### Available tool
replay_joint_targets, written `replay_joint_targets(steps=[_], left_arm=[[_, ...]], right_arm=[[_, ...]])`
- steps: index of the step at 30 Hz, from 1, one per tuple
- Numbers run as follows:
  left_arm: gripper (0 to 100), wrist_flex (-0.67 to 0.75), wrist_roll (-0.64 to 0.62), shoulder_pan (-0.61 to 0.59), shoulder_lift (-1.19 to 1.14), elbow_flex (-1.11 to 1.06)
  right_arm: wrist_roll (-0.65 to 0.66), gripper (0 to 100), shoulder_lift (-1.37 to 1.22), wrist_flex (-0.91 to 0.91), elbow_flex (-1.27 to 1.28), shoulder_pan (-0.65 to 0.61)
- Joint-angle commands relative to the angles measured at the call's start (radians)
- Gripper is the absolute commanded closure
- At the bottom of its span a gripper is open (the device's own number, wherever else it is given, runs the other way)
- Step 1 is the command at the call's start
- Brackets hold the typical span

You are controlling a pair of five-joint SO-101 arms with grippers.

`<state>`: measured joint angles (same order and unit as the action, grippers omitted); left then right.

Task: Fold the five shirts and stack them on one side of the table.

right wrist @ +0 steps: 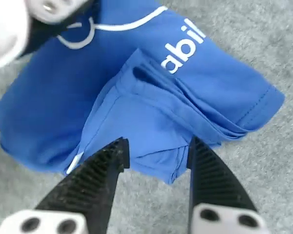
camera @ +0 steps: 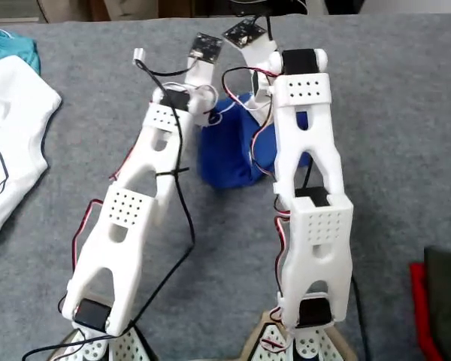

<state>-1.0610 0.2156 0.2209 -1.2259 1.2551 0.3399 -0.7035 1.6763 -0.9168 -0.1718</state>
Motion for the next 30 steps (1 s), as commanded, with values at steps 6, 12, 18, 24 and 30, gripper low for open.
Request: replay_joint_targets(steps=[6, 12, 18, 24, 30], left_arm=[[68, -0.296, -0.476, -0.152, 0.071, 0.35], [72, -0.494, -0.479, -0.27, 0.136, 0.414], [72, -0.608, -0.479, -0.345, 0.228, 0.414], [72, -0.632, -0.477, -0.347, 0.291, 0.414], [72, -0.632, -0.477, -0.316, 0.294, 0.41]], right_arm=[[-0.276, 78.9, 0.079, -0.103, -0.005, -0.035], [-0.448, 78.9, 0.03, -0.153, 0.015, -0.11], [-0.565, 78.9, -0.099, -0.192, 0.01, -0.107], [-0.683, 79.7, -0.159, -0.19, 0.01, -0.087], [-0.775, 91.2, -0.165, -0.193, 0.01, -0.035]])
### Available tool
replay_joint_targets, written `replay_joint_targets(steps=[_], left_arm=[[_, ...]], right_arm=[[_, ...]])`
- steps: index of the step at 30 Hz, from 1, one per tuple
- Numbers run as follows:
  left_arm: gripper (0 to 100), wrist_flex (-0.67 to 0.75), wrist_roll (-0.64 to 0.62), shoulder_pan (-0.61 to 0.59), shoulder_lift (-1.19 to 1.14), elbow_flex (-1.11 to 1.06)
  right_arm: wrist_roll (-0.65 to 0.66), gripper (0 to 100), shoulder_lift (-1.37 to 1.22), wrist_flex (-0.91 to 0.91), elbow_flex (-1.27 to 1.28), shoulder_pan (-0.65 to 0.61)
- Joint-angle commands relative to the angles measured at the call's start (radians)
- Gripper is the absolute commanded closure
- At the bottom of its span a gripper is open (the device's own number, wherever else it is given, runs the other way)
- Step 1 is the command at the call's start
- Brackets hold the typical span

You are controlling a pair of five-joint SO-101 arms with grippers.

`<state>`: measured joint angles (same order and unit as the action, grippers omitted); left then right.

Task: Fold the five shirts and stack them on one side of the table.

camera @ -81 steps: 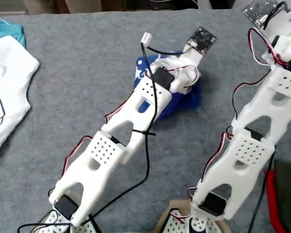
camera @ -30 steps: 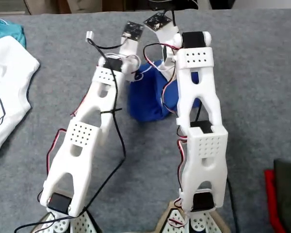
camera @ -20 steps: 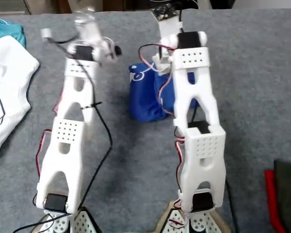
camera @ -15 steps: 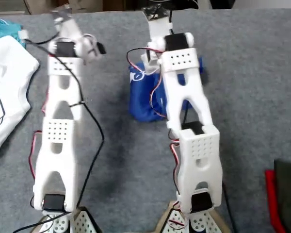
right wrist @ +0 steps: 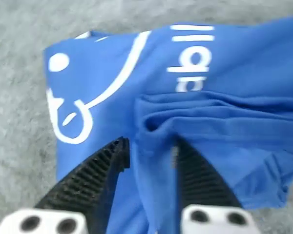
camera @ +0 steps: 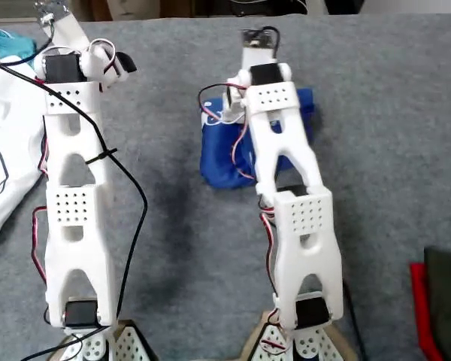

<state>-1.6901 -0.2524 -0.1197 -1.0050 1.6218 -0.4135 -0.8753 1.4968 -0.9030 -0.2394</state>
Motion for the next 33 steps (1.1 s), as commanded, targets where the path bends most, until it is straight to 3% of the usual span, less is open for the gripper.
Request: replay_joint_targets(steps=[1, 7, 12, 25, 33], left_arm=[[72, -0.003, -0.009, 0.032, 0.071, 0.043], [72, -0.003, -0.009, 0.057, 0.068, 0.041], [72, -0.005, -0.011, 0.058, 0.07, 0.041], [72, -0.032, -0.011, 0.055, 0.071, 0.041], [72, -0.032, -0.011, 0.058, 0.074, 0.044]], right_arm=[[-0.021, 91.6, 0.004, -0.014, -0.004, 0.042], [-0.028, 91.9, 0.005, -0.006, -0.002, 0.071], [-0.023, 99.3, 0.008, 0.0, 0.002, 0.091], [-0.02, 99.3, 0.013, 0.282, -0.185, 0.231], [0.152, 99.3, 0.019, 0.288, -0.059, 0.305]])
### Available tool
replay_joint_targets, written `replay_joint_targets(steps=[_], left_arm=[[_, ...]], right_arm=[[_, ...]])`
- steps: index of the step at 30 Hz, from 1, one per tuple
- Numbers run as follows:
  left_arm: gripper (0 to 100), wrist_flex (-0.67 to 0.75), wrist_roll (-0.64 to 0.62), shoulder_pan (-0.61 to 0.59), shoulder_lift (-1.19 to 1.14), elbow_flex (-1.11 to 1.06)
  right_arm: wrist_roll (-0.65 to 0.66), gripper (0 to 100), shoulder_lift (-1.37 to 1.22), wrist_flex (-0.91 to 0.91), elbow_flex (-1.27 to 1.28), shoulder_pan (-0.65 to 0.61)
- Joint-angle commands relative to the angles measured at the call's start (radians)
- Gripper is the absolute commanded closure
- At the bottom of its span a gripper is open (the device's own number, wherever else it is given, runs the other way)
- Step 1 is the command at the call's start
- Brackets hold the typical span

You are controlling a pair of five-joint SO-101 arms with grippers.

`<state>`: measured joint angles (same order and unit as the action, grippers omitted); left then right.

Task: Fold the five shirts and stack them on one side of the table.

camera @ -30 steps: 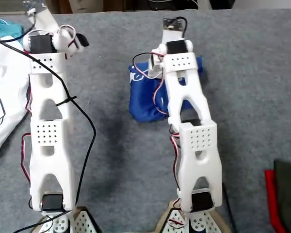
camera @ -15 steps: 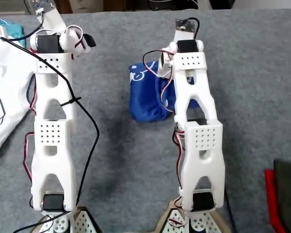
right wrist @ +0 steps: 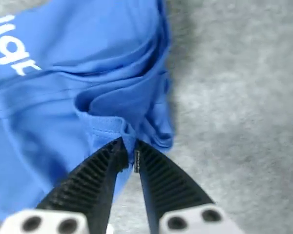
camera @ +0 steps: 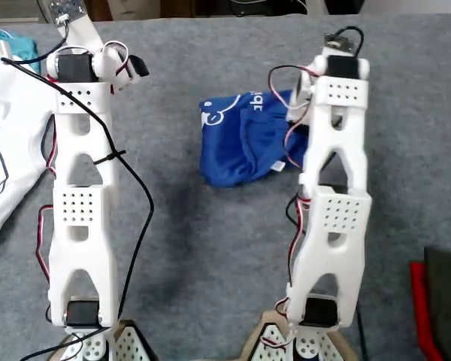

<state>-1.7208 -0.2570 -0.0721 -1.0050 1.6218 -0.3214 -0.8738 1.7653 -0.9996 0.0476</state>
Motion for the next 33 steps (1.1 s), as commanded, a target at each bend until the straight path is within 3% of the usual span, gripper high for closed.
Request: replay_joint_targets(steps=[1, 5, 13, 19, 24, 28, 33], left_arm=[[72, -0.002, -0.006, 0.011, 0.074, 0.046], [72, -0.002, -0.006, 0.011, 0.074, 0.041], [72, -0.002, -0.006, 0.011, 0.07, 0.04], [72, -0.003, -0.006, 0.021, 0.073, 0.04], [72, -0.037, -0.006, 0.017, 0.074, 0.041], [72, -0.037, -0.006, -0.017, 0.074, 0.041], [72, -0.037, -0.006, -0.055, 0.074, 0.041]], right_arm=[[0.081, 99.2, 0.025, 0.021, 0.062, 0.018], [0.104, 98.4, 0.099, 0.021, 0.197, 0.019], [0.098, 71.6, 0.314, 0.017, 0.429, 0.064], [0.104, 69.8, 0.446, 0.017, 0.483, 0.15], [0.104, 69.8, 0.509, -0.021, 0.427, -0.024], [0.092, 69.8, 0.447, -0.19, 0.404, -0.211], [-0.054, 69.9, 0.302, -0.364, 0.331, -0.314]])
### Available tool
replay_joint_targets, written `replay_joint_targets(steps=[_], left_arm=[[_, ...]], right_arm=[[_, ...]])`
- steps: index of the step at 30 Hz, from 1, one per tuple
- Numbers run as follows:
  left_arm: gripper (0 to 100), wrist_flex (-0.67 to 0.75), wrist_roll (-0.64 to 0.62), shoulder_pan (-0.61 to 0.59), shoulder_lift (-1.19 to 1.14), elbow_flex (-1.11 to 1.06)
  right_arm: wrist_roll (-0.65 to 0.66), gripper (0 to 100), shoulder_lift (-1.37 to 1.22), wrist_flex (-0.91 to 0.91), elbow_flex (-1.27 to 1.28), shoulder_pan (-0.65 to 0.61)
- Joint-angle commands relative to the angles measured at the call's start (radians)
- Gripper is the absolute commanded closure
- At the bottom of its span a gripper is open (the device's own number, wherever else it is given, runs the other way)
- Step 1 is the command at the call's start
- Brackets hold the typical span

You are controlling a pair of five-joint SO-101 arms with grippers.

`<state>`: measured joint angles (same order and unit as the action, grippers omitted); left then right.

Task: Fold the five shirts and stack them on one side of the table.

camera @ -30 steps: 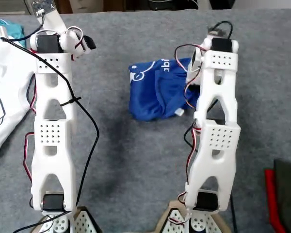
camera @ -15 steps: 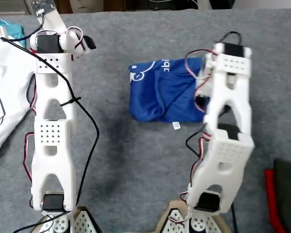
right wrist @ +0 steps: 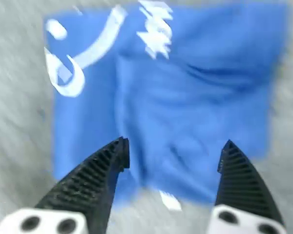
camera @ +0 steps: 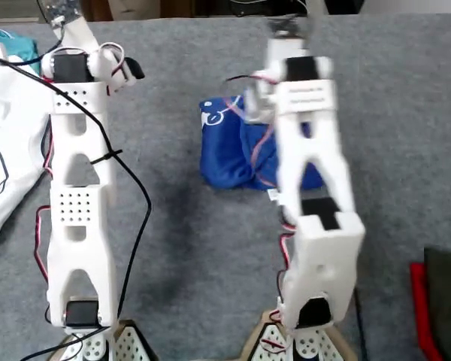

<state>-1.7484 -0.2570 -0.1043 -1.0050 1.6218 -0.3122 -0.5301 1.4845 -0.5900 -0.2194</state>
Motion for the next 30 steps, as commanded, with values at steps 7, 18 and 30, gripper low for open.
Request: replay_joint_targets(steps=[7, 18, 30], left_arm=[[72, -0.009, -0.008, -0.025, 0.065, 0.038], [72, -0.009, -0.008, -0.029, 0.065, 0.038], [72, -0.009, -0.008, -0.017, 0.065, -0.048]], right_arm=[[-0.153, 81.6, -0.325, -0.143, -0.361, -0.061], [-0.16, 87.5, -0.684, 0.101, -0.869, -0.054], [-0.16, 87.6, -0.78, 0.241, -1.073, 0.035]])
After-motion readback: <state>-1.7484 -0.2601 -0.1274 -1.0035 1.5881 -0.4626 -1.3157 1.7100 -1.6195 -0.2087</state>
